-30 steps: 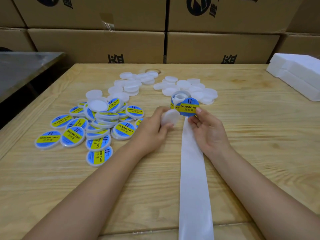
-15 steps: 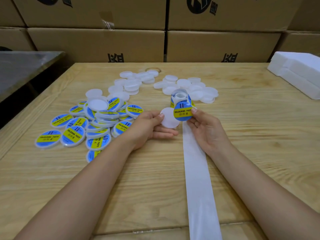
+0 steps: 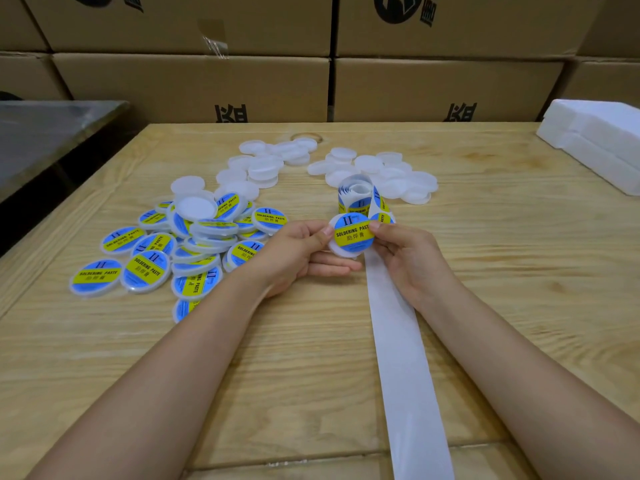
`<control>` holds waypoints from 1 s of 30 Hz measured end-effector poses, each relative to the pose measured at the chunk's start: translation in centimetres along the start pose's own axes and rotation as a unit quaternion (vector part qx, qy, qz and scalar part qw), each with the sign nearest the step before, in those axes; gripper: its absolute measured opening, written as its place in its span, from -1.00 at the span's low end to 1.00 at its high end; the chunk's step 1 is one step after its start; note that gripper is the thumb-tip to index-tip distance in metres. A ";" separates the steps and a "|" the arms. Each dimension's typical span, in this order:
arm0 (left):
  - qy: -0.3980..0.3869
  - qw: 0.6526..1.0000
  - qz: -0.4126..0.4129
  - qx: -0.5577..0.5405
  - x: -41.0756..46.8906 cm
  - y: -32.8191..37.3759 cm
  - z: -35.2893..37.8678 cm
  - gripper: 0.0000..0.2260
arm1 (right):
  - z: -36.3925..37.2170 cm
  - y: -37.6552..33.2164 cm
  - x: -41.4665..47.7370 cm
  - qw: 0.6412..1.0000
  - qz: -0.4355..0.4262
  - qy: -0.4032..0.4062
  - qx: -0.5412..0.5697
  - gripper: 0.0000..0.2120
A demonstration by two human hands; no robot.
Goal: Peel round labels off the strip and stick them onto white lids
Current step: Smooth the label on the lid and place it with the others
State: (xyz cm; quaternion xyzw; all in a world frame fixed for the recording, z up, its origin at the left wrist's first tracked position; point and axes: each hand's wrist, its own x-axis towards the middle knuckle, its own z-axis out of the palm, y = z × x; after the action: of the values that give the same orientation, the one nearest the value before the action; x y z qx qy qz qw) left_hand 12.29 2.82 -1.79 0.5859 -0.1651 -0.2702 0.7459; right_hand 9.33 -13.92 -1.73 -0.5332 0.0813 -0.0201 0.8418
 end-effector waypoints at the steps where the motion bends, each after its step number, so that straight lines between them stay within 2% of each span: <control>1: -0.002 1.000 0.002 -0.001 0.0 0.0 0.0 -0.76 | 0.0 0.0 0.0 1.000 0.000 0.004 0.000 -0.88; 14: -0.014 1.000 0.019 0.001 0.0 -0.1 0.0 -0.76 | 0.2 0.1 0.1 0.999 0.000 0.026 -0.025 -0.91; 24: -0.012 0.999 0.023 0.027 -0.2 -0.1 0.2 -0.77 | 0.1 0.4 0.2 0.997 -0.006 0.045 -0.056 -0.74; 30: -0.002 0.999 0.022 0.032 -0.2 0.0 0.3 -0.77 | 0.2 0.8 0.2 0.994 -0.028 0.053 -0.094 -0.92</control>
State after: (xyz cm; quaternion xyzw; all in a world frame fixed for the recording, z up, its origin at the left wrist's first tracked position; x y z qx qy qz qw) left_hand 11.98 2.70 -1.73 0.6050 -0.1877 -0.2491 0.7326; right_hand 9.53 -13.40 -2.36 -0.6099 0.1123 -0.0642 0.7819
